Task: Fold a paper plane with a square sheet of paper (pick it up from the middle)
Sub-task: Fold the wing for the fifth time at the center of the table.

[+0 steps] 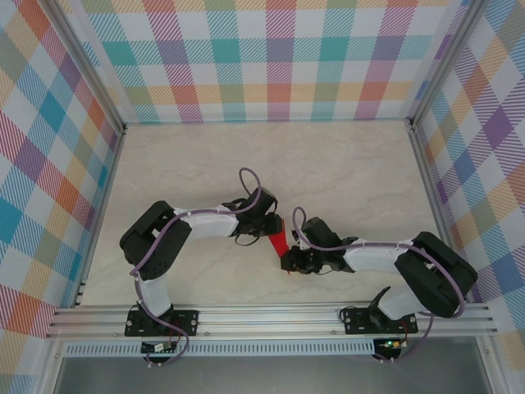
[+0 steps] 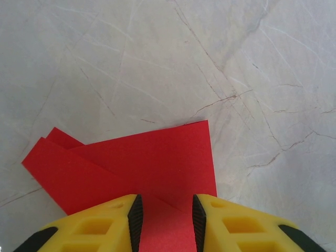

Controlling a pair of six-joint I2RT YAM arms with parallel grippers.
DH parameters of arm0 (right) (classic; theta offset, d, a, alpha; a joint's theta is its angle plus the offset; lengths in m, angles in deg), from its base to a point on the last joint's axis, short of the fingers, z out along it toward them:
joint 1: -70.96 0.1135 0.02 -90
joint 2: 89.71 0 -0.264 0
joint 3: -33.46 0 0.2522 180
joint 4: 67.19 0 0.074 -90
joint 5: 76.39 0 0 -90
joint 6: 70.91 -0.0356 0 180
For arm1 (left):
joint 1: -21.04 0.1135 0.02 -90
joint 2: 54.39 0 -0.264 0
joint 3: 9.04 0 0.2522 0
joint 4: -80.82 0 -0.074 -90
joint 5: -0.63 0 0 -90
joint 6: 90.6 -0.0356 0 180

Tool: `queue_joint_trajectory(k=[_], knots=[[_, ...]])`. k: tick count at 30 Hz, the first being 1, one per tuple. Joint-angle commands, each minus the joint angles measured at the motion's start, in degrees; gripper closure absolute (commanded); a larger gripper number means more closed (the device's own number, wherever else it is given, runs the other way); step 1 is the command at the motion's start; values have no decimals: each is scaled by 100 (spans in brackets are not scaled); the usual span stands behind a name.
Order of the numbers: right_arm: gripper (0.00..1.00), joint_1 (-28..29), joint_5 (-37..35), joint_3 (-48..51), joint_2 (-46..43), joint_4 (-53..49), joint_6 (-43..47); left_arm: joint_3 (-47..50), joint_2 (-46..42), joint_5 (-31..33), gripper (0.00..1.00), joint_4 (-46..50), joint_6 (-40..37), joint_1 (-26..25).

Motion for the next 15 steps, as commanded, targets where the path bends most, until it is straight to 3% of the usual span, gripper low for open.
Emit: queue_joint_trajectory(k=[1,7,12,15], knots=[[70,60,-463,104,-653,-543,134,-187,-116,18,65,288,-141,-106],[55,-19,-2416,144,-2456,-2010,131,-601,-565,934,52,1375,-162,-340],[47,-499,-2920,-155,-2901,-2651,497,-850,-749,1826,40,2223,401,-661],[46,-900,-2690,-212,-2706,-2601,434,-1058,-641,2074,38,2596,647,-900]])
